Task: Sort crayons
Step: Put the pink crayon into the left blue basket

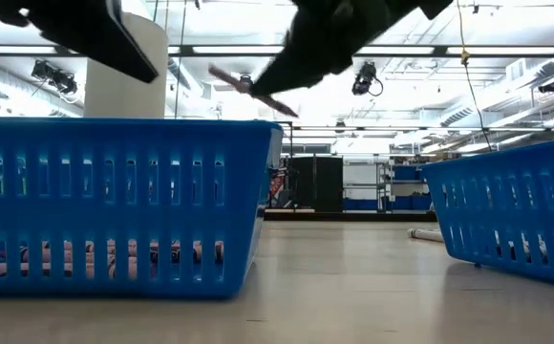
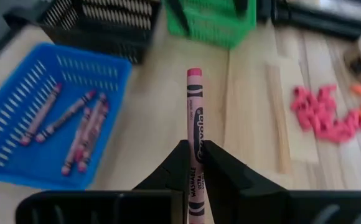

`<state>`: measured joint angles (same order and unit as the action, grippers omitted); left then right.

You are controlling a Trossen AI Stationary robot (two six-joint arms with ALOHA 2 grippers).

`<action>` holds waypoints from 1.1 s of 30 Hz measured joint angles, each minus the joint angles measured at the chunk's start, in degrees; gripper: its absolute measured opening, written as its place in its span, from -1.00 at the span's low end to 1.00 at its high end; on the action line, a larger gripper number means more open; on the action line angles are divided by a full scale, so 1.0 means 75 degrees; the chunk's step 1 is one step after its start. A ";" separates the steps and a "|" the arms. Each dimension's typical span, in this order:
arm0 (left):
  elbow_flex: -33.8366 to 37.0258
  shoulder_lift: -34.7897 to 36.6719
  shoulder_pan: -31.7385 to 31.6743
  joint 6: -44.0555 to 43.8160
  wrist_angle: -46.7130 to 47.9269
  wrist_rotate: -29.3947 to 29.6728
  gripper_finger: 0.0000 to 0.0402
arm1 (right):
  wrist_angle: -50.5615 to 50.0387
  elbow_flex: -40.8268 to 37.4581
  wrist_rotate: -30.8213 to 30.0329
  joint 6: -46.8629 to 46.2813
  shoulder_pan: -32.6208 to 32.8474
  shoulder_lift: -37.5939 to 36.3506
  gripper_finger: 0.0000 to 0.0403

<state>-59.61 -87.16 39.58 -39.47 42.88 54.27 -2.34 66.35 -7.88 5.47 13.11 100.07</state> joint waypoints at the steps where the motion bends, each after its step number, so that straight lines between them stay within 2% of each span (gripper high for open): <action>1: 0.0000 -0.0030 -0.0080 0.0291 -0.0281 -0.0077 0.00 | 0.0111 0.0000 0.0000 0.0062 0.0046 0.0001 -0.77; 7: 0.0003 -0.0159 -0.0599 0.1901 -0.1765 -0.0605 -0.02 | 0.0653 0.0000 -0.0076 0.0240 0.0160 0.0023 -0.77; 12: 0.0000 -0.0151 -0.0910 0.2561 -0.2412 -0.0921 -0.03 | 0.0755 0.0000 -0.0223 0.0240 0.0217 0.0023 -0.77; 15: 0.0000 -0.0151 -0.1005 0.2936 -0.2683 -0.1439 -0.03 | 0.0750 0.0003 -0.0440 0.0235 0.0253 0.0023 -0.77; 17: 0.0003 -0.0151 -0.1069 0.3037 -0.2858 -0.1666 -0.03 | 0.0744 0.0006 -0.0567 0.0273 0.0278 0.0023 -0.77; 25: 0.0003 -0.0151 -0.1100 0.3302 -0.2953 -0.1680 -0.05 | 0.0640 -0.0020 -0.0600 0.0272 0.0282 0.0023 -0.77; 33: 0.0003 -0.0151 -0.1158 0.3351 -0.3041 -0.1677 -0.33 | 0.0628 -0.0023 -0.0600 0.0269 0.0282 0.0023 -0.77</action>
<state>-59.59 -88.29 30.90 -14.34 20.07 41.69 2.37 66.17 -12.38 7.49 15.22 100.25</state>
